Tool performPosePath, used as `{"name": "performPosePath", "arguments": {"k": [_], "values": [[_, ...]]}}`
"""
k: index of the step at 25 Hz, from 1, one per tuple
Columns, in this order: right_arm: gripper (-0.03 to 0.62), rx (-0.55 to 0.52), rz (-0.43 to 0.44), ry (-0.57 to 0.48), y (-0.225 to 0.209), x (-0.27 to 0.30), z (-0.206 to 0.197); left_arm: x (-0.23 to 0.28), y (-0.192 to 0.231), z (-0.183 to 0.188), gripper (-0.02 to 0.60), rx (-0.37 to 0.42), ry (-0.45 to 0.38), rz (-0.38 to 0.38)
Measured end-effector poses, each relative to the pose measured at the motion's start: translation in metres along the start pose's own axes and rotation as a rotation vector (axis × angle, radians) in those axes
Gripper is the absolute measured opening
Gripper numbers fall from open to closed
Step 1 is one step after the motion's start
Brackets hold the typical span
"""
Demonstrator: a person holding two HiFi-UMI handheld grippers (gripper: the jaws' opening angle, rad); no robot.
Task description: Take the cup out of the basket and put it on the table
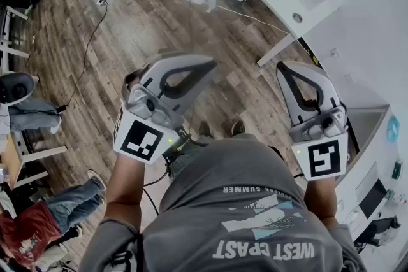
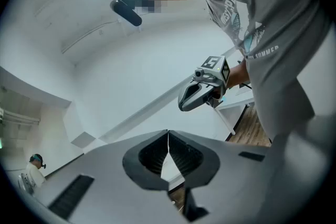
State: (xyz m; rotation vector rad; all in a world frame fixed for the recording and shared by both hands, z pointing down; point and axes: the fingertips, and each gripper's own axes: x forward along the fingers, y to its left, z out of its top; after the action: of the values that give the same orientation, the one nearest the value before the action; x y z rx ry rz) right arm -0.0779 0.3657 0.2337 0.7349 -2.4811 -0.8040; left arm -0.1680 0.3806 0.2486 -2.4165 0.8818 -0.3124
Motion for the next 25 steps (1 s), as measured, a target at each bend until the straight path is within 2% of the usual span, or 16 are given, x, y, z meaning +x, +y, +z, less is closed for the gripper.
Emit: {"name": "performPosePath", "arguments": {"k": [19, 25], "values": [[0.012, 0.069, -0.015, 0.03, 0.004, 0.026, -0.012, -0.004, 0.013, -0.029, 0.015, -0.027, -0.016, -0.026], [0.012, -0.039, -0.045, 0.051, -0.009, 0.03, -0.016, 0.01, 0.018, -0.032, 0.015, -0.027, -0.017, -0.05]]}}
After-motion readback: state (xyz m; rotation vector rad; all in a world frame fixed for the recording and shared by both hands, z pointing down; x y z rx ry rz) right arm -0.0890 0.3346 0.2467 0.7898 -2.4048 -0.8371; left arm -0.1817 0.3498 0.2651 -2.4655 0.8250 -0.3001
